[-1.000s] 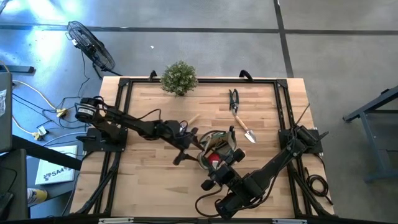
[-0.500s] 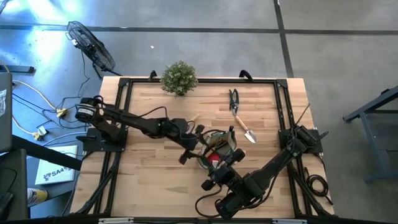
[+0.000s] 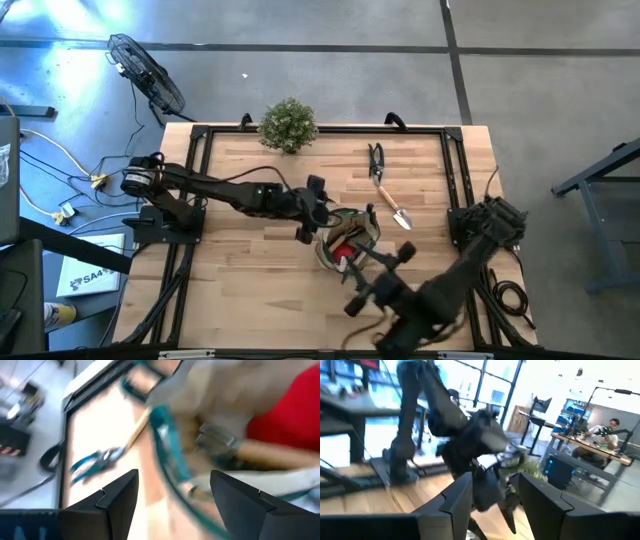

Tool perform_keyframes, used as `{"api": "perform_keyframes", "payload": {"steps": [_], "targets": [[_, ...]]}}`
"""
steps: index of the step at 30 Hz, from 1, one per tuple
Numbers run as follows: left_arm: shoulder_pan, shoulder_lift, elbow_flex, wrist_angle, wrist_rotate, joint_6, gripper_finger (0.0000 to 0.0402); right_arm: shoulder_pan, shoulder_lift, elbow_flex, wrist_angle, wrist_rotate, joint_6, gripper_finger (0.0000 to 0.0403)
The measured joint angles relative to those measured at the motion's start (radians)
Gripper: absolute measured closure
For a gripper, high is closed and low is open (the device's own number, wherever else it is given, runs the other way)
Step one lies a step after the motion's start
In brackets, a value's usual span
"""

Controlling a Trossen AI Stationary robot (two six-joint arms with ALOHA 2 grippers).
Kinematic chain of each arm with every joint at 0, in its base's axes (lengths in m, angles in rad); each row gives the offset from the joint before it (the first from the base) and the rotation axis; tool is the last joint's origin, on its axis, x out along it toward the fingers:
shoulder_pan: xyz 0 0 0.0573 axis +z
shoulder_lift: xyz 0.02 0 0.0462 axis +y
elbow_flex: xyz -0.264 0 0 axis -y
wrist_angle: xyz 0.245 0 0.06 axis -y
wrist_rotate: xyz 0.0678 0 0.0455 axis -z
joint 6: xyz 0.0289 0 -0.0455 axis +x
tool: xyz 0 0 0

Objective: Pick & Place Garden tools in Gardening bag
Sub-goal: Put the left brown trowel into the green bag

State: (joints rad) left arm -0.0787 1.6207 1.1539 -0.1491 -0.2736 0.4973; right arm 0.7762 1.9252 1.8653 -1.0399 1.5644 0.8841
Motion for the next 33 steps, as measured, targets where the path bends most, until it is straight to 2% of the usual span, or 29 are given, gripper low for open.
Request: {"api": "perform_keyframes", "payload": {"steps": [3, 9, 11, 15, 17, 20, 24, 33], "targets": [[0.021, 0.0, 0.015, -0.09, -0.078, -0.003, 0.0162, 0.045, -0.039, 0.0, -0.002, 0.005, 0.0, 0.0262], [0.099, -0.01, 0.033, -0.287, -0.097, -0.114, 0.0162, 0.108, -0.059, 0.001, -0.002, 0.001, -0.013, 0.028], [0.123, -0.02, 0.036, -0.282, -0.06, -0.148, 0.0162, 0.117, -0.058, 0.001, -0.002, -0.006, -0.015, 0.0281], [0.138, -0.036, 0.039, -0.219, 0.094, -0.169, 0.0162, 0.119, -0.058, 0.0, -0.002, -0.029, -0.018, 0.0282], [0.137, -0.042, 0.038, -0.229, 0.11, -0.166, 0.0162, 0.113, -0.058, 0.0, -0.003, -0.031, -0.017, 0.0282], [0.137, -0.043, 0.038, -0.266, 0.066, -0.162, 0.0162, 0.104, -0.058, 0.0, -0.003, -0.072, -0.017, 0.0282], [0.139, -0.05, 0.037, -0.356, -0.055, -0.162, 0.0162, 0.096, -0.058, 0.0, -0.004, -0.103, -0.018, 0.0282], [0.138, -0.05, 0.037, -0.477, -0.225, -0.19, 0.0162, 0.093, -0.058, 0.0, -0.007, -0.109, -0.025, 0.0282]]}}
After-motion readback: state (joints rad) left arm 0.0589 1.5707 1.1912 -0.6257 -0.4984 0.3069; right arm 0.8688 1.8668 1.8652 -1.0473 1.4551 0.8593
